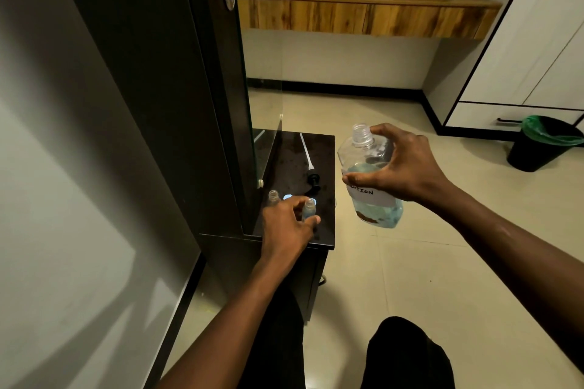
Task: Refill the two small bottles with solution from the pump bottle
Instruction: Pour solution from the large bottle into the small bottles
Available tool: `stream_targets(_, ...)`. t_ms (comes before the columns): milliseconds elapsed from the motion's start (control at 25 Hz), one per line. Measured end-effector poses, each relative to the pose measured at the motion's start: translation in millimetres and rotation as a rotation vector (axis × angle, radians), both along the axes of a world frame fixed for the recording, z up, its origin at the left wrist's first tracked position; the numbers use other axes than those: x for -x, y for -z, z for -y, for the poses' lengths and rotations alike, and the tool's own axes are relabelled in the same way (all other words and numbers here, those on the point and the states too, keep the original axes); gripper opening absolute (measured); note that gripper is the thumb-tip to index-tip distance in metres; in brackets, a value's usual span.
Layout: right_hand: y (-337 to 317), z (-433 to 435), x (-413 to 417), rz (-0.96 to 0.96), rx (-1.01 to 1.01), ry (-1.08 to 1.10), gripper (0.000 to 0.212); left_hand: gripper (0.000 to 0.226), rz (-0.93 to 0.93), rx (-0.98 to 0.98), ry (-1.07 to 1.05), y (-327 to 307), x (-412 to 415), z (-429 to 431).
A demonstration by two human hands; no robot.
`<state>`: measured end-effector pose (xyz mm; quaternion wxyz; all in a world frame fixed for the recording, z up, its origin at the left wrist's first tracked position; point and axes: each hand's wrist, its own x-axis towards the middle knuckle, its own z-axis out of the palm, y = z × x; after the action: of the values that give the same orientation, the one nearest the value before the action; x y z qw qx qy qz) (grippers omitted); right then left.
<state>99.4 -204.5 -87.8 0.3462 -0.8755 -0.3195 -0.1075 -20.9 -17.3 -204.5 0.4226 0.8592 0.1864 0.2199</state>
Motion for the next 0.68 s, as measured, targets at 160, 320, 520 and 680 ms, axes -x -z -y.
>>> stream_targets(160, 4.7, -2.5, -2.0, -0.026, -0.012, -0.017, 0.097, 0.048, -0.012, -0.006, 0.014, 4.6, 0.3, -1.5)
stream_targets(320, 5.8, -5.3, 0.4, -0.017, -0.01, -0.032, 0.096, 0.049, 0.015, 0.016, -0.035, 6.9, 15.6, -1.0)
stream_targets(520, 5.8, -5.4, 5.0, -0.008, -0.03, -0.048, 0.093, 0.045, 0.105, -0.091, -0.262, -0.1, 30.2, -8.5)
stream_targets(680, 4.3, -3.8, 7.9, 0.013, -0.025, -0.05, 0.094, 0.071, -0.038, -0.002, -0.259, -10.6, 17.9, -10.4)
